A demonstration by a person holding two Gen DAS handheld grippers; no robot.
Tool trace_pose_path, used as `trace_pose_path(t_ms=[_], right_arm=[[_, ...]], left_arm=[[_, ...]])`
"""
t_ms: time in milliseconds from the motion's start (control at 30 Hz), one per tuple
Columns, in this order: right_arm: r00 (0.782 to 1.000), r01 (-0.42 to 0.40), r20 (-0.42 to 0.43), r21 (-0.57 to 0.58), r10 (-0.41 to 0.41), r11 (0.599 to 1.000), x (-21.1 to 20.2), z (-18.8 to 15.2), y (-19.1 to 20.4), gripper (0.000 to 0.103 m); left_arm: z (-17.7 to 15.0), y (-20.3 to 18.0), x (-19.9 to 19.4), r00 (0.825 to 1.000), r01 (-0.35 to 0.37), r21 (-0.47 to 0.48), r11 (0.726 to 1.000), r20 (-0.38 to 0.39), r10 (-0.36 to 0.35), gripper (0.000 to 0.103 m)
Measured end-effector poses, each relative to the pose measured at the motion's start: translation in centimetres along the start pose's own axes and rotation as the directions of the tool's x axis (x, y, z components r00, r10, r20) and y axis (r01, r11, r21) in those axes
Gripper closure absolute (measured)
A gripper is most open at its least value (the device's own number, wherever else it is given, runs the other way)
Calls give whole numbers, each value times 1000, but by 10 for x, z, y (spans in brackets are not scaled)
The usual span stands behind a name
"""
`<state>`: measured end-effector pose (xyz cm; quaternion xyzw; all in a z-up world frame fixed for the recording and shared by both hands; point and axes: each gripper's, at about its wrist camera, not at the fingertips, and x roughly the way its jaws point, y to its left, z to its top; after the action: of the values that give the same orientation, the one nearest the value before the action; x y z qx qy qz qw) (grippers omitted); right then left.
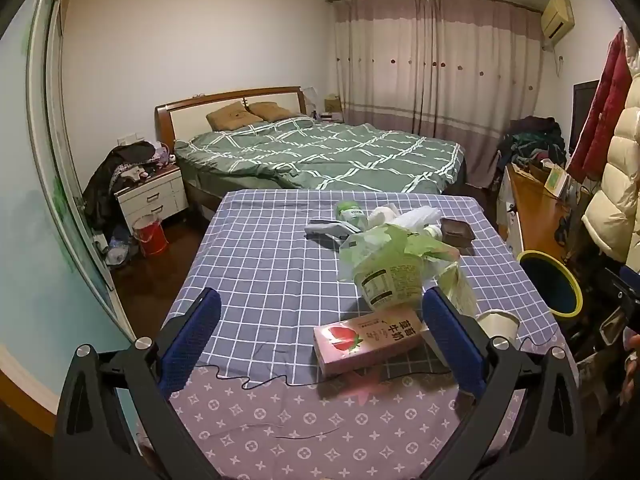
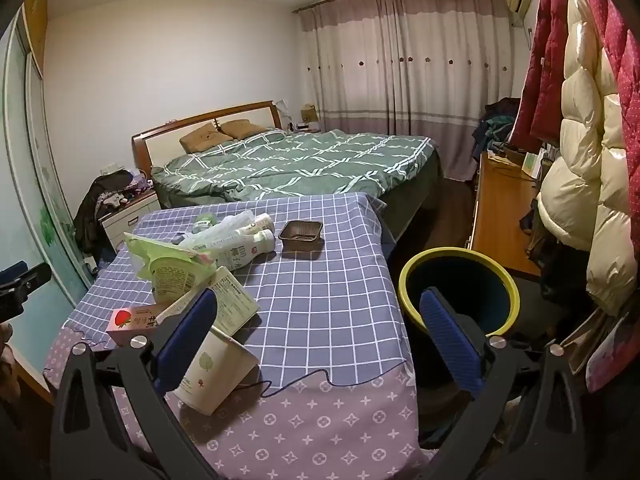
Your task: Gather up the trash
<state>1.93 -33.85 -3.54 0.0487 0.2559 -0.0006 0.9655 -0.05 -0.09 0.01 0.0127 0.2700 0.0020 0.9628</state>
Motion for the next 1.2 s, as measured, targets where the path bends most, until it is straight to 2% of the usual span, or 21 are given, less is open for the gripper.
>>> trace_pose_path(t_ms=[1200], right_arm=[[1000,-11,-19,15,11,1000,12,-5,1,6]], left_arm=[[8,-4,-5,999,35,-3,999,-22,-35,4]])
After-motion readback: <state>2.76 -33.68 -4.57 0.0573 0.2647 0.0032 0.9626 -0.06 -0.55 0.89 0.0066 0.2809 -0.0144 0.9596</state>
